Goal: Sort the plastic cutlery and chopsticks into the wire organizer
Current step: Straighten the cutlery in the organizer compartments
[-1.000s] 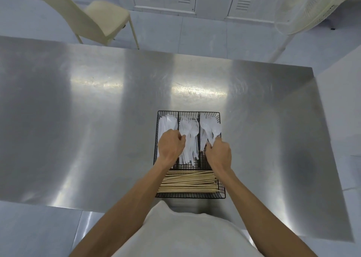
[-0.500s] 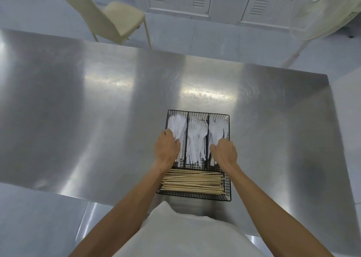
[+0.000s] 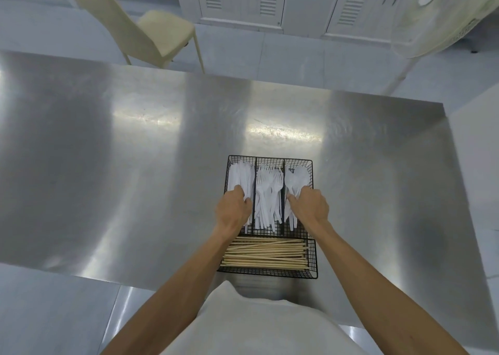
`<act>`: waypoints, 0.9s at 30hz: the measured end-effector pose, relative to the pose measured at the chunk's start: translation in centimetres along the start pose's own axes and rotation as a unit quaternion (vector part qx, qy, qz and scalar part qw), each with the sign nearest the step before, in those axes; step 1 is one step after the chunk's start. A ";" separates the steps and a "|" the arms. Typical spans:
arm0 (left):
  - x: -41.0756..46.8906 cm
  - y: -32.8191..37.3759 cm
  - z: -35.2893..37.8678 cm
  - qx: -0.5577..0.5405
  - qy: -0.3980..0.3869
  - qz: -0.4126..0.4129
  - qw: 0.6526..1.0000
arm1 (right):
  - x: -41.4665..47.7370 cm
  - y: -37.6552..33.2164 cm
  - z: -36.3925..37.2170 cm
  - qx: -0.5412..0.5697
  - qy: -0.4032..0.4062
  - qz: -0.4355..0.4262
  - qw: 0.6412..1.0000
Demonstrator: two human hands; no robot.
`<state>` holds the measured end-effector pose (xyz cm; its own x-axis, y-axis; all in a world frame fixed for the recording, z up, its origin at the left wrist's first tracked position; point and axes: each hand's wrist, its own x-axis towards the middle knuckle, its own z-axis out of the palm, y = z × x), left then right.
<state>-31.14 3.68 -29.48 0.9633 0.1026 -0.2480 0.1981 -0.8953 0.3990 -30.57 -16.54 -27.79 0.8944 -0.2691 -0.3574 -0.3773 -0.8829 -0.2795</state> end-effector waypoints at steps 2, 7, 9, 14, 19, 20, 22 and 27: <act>0.1 -0.3 -0.2 0.003 0.010 0.001 1.000 | -0.3 0.1 0.4 -0.001 0.018 -0.006 1.000; 0.2 -0.8 -0.5 0.005 0.021 0.015 1.000 | -0.1 -0.2 0.5 -0.001 0.023 -0.009 1.000; 0.3 -0.9 -0.5 0.001 0.025 0.013 1.000 | 0.1 -0.1 0.6 0.017 0.017 -0.003 1.000; 0.2 -1.1 -0.4 0.002 0.033 0.017 0.999 | 0.0 0.4 0.7 0.036 0.037 -0.009 0.999; 0.2 -1.1 -0.3 0.001 0.033 0.021 0.999 | 0.3 0.2 0.3 0.060 0.035 -0.036 0.997; 0.2 -1.2 -0.3 -0.004 0.034 0.020 0.999 | 0.3 0.2 0.3 0.069 0.035 -0.038 0.996; 0.3 -1.2 -0.4 -0.007 0.039 0.016 0.999 | 0.2 0.4 0.4 0.082 0.046 -0.036 0.995; 0.4 -1.2 -0.6 -0.007 0.041 0.013 0.999 | -0.1 0.5 0.6 0.075 0.063 -0.035 0.995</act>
<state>-30.92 5.08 -29.51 0.9795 0.1158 -0.1649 0.1756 -0.8919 0.4168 -30.94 -16.72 -28.43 0.9391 -0.2632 -0.2211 -0.3363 -0.8368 -0.4322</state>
